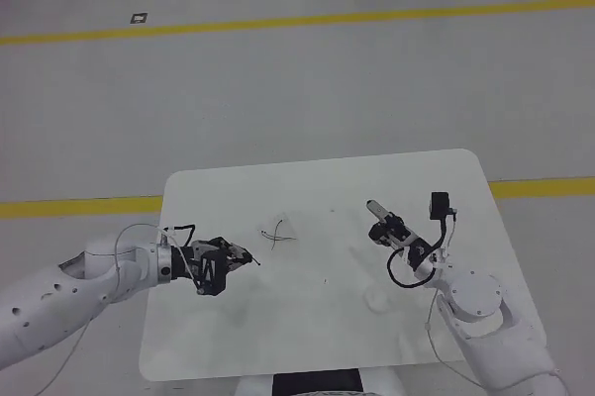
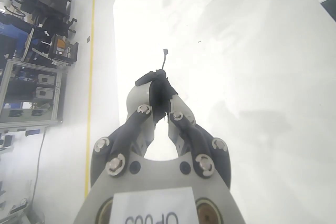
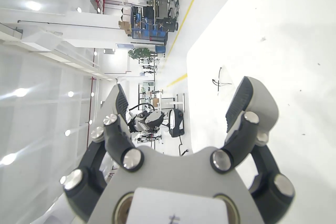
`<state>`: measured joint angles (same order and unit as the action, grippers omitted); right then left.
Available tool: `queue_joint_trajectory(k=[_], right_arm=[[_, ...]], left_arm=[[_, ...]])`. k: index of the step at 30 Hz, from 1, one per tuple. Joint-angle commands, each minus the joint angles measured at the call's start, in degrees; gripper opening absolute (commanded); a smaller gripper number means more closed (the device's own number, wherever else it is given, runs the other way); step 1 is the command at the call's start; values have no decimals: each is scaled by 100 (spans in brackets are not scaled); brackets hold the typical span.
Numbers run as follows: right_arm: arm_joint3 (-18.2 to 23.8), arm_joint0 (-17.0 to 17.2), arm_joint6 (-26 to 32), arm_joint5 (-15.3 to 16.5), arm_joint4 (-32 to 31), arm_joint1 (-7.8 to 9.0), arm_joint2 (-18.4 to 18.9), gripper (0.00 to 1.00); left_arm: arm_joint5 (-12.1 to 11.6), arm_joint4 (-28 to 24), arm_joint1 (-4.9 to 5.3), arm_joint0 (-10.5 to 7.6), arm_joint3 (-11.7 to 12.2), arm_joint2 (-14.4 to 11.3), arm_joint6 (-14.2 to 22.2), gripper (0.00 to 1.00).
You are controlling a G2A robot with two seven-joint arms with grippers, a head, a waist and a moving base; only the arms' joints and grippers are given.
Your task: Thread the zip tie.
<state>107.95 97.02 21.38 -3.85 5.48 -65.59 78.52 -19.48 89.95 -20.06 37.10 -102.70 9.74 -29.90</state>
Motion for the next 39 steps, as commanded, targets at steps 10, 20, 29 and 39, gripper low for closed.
queue_joint_trajectory(k=[10,20,29,39], right_arm=[[-222,-538,898,-478,-569,-5,-621,100],[-445,-1045,1218,-753,-663,-91,-1325,100],[-679,-1210,1999,-1137,73,-116,-1484,100],[-1609,-1683,2616,-1563,1348,-187,-1832,100]], left_arm=[[80,-16,-144,72,-149,84,978,0],[0,0,-318,105,-176,7,1404,0],[45,0,-369,108,-256,5,1605,0],[0,0,-526,49,-310,0,2086,0]])
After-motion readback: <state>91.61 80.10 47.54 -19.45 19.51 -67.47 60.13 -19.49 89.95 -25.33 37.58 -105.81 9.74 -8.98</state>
